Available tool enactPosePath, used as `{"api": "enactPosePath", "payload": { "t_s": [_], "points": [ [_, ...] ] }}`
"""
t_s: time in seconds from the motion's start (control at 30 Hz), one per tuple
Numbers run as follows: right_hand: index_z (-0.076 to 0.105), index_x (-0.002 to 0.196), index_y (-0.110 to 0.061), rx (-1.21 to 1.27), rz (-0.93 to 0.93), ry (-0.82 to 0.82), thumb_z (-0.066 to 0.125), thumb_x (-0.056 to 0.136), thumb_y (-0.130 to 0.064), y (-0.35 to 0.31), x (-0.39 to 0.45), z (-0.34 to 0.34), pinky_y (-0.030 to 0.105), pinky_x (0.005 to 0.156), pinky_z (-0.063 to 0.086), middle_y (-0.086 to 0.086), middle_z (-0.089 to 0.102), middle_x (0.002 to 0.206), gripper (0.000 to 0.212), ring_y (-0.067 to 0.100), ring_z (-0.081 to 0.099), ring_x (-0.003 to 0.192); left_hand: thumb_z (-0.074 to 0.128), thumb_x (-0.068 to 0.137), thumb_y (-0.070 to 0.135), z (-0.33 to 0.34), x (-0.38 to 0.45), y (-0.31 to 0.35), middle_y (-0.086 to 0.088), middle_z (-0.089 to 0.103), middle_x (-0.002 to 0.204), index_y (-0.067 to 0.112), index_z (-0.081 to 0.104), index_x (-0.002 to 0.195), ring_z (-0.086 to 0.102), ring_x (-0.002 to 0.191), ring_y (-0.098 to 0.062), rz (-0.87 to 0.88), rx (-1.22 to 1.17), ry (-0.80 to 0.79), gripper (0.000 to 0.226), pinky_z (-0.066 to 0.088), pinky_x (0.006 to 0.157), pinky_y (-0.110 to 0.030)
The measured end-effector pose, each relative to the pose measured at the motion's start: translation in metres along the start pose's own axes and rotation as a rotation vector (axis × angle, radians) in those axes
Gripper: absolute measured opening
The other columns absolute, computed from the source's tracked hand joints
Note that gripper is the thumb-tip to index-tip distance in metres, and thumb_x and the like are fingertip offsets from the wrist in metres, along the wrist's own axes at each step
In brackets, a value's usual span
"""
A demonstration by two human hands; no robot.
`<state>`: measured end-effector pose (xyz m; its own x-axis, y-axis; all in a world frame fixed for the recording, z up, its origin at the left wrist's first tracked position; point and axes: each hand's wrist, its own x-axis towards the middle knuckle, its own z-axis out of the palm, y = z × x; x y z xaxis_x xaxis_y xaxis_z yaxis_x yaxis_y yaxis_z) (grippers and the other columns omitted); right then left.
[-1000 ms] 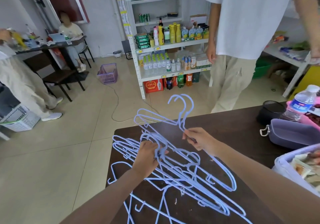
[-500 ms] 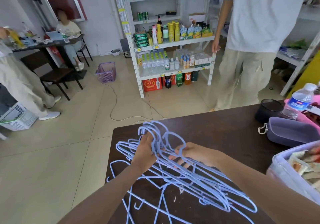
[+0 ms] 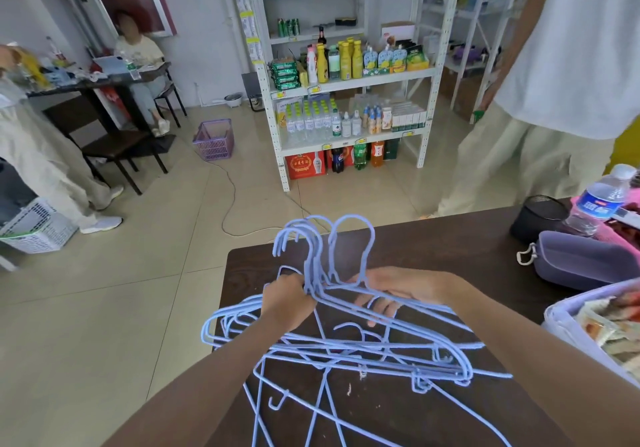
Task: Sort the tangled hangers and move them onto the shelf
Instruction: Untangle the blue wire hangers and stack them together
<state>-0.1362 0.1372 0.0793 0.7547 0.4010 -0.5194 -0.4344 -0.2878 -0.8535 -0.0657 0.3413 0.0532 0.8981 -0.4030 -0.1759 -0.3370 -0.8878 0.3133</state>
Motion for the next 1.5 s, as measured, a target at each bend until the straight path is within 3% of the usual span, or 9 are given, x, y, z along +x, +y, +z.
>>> {"api": "enactPosePath", "payload": {
  "t_s": [0.17,0.3,0.4,0.57,0.73,1.07,1.2,1.3,1.5],
  "points": [
    [0.054,0.096,-0.016,-0.589,0.062,0.271,0.07,0.08,-0.027,-0.01,0.005,0.018,0.026,0.07,0.051,-0.009,0.061,0.068,0.025,0.01,0.06,0.058,0.049,0.087,0.025,-0.011,0.0,0.001,0.002,0.042,0.056,0.021,0.033,0.052,0.049,0.067,-0.027,-0.027,0.041,0.062,0.039,0.037,0.063,-0.027],
    [0.049,0.098,-0.016,-0.904,0.058,0.547,0.052,0.089,-0.022,-0.015,0.015,0.03,0.031,0.068,0.041,0.002,0.056,0.085,0.012,0.023,0.058,0.078,0.049,0.087,0.02,-0.023,0.001,-0.001,-0.009,0.062,0.072,0.01,0.053,0.07,0.064,0.082,-0.035,-0.001,0.052,0.112,0.02,0.04,0.063,-0.029],
    [0.052,0.119,-0.011,-1.028,0.091,0.721,0.048,0.092,-0.025,-0.02,0.021,0.033,0.037,0.076,0.049,0.012,0.066,0.103,0.031,0.031,0.063,0.097,0.048,0.088,0.02,-0.028,-0.001,0.003,-0.009,0.056,0.068,0.012,0.047,0.067,0.064,0.078,-0.033,0.023,0.064,0.11,0.022,0.037,0.06,-0.026],
    [0.051,0.12,-0.016,-1.06,0.08,0.77,0.049,0.09,-0.033,-0.026,0.022,0.032,0.03,0.064,0.042,0.003,0.056,0.074,0.035,0.03,0.063,0.083,0.045,0.092,0.025,-0.026,0.0,0.007,0.003,0.045,0.058,0.018,0.048,0.067,0.052,0.067,-0.025,0.023,0.021,0.068,0.027,0.044,0.064,-0.032],
    [0.044,0.122,-0.006,-0.951,0.062,0.724,0.056,0.085,-0.016,-0.037,0.046,0.061,0.036,0.076,0.05,0.016,0.065,0.107,0.04,0.034,0.064,0.097,0.048,0.087,0.013,-0.011,-0.007,0.033,-0.022,0.063,0.115,-0.004,0.058,0.115,0.058,0.11,-0.034,0.114,-0.25,-0.047,0.034,0.046,0.09,-0.032],
    [0.04,0.13,-0.005,-0.853,0.027,0.697,0.051,0.087,-0.012,-0.026,0.043,0.062,0.031,0.065,0.042,0.016,0.066,0.105,0.045,0.034,0.064,0.094,0.041,0.093,0.01,-0.01,0.003,0.033,-0.019,0.057,0.123,-0.001,0.052,0.121,0.054,0.114,-0.031,0.365,0.106,-0.156,0.032,0.044,0.096,-0.036],
    [0.047,0.126,-0.01,-0.907,0.054,0.797,0.049,0.086,-0.015,-0.021,0.037,0.05,0.029,0.065,0.039,0.012,0.069,0.102,0.04,0.032,0.065,0.092,0.058,0.086,0.038,-0.022,0.005,0.027,-0.007,0.055,0.132,0.012,0.039,0.136,0.054,0.119,-0.029,0.396,0.298,-0.141,0.06,0.043,0.095,-0.037],
    [0.048,0.124,-0.014,-0.82,0.069,0.853,0.046,0.088,-0.015,-0.019,0.036,0.042,0.027,0.06,0.04,0.006,0.066,0.086,0.037,0.029,0.063,0.077,0.05,0.09,0.043,-0.018,0.009,0.02,-0.008,0.06,0.125,0.012,0.038,0.131,0.058,0.114,-0.029,0.371,0.492,-0.069,0.053,0.042,0.093,-0.037],
    [0.052,0.114,-0.011,-0.688,0.035,0.904,0.045,0.088,-0.012,-0.016,0.043,0.041,0.025,0.047,0.034,-0.005,0.044,0.062,0.027,0.023,0.05,0.064,0.042,0.095,0.028,-0.013,0.012,0.017,-0.011,0.064,0.115,0.008,0.049,0.115,0.058,0.106,-0.032,0.365,0.348,0.043,0.029,0.044,0.086,-0.037]
  ]
}}
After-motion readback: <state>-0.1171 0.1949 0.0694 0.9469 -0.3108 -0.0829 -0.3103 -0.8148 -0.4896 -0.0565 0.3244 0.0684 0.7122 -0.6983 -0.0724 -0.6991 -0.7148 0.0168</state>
